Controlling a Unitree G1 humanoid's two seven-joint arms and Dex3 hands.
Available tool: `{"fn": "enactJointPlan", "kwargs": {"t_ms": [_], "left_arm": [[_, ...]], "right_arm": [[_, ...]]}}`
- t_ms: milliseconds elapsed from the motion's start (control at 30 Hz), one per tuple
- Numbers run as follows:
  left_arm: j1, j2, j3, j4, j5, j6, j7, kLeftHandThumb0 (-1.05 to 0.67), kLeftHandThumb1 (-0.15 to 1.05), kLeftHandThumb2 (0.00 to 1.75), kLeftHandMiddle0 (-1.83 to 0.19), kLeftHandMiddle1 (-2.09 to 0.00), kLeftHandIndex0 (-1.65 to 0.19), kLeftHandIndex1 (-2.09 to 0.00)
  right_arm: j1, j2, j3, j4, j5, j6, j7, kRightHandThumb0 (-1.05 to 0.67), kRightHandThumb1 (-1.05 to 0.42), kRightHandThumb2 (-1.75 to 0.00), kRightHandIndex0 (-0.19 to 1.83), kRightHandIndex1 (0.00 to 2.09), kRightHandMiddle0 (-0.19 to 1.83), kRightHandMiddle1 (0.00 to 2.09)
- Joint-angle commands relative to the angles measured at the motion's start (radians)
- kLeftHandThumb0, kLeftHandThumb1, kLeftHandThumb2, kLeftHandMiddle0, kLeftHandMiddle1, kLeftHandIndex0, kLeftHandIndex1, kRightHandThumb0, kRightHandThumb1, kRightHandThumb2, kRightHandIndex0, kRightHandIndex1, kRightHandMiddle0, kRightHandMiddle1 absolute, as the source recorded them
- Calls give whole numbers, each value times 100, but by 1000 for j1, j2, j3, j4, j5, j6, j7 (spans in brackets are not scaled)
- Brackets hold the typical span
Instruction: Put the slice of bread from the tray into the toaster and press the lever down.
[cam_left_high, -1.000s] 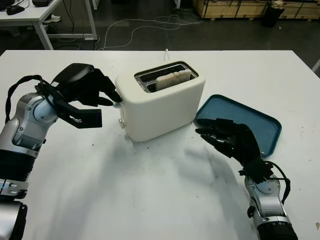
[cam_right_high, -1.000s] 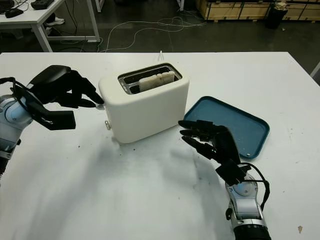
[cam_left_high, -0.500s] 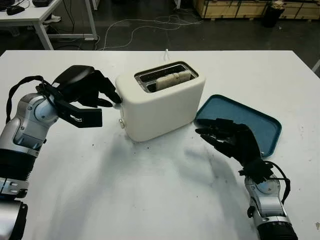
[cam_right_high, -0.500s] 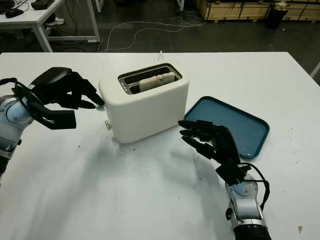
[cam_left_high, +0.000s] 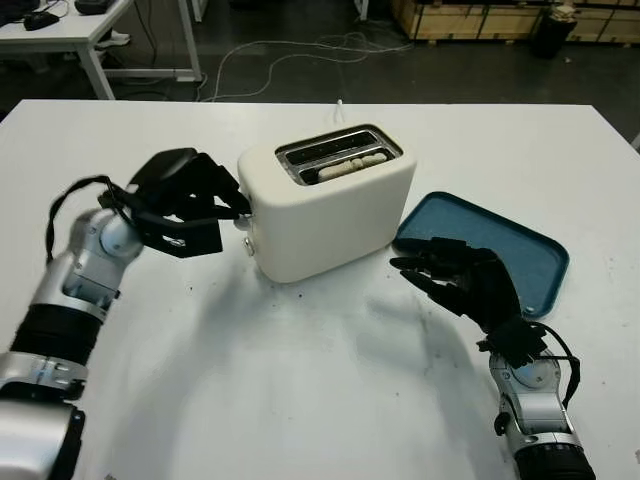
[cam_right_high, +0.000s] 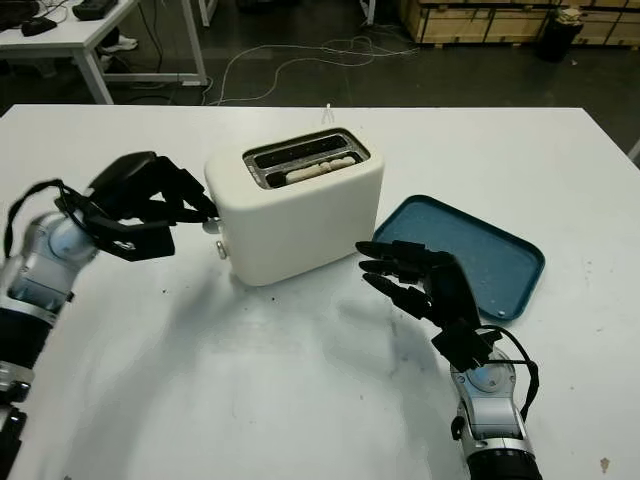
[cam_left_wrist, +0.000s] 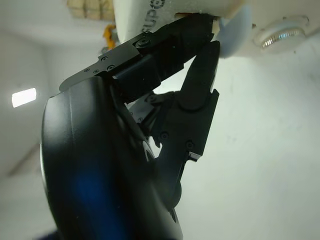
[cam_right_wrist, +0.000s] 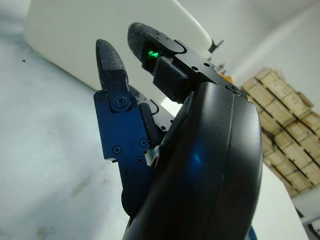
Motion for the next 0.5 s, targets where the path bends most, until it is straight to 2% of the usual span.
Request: {"fn": "enactJointPlan", "kwargs": {"t_ms": [0, 200, 467], "left_arm": [[78, -113, -100, 43, 28, 18, -12, -22, 88, 2, -93, -102, -123, 0], [156, -180, -161, 114, 52, 19, 68, -22, 90, 1, -90, -89, -121, -1], [176, -189, -186, 117, 54, 35, 109, -22, 92, 1, -92, -87, -120, 0]], "right_arm": [[-2, -4, -7, 18, 6, -29, 2, -38, -89, 0, 109, 1, 100, 0], [2, -6, -5, 12, 2, -14, 2, -37, -89, 0, 109, 1, 98, 0], [4, -4, -2, 9, 3, -6, 4, -39, -89, 0, 110, 1, 98, 0]]}}
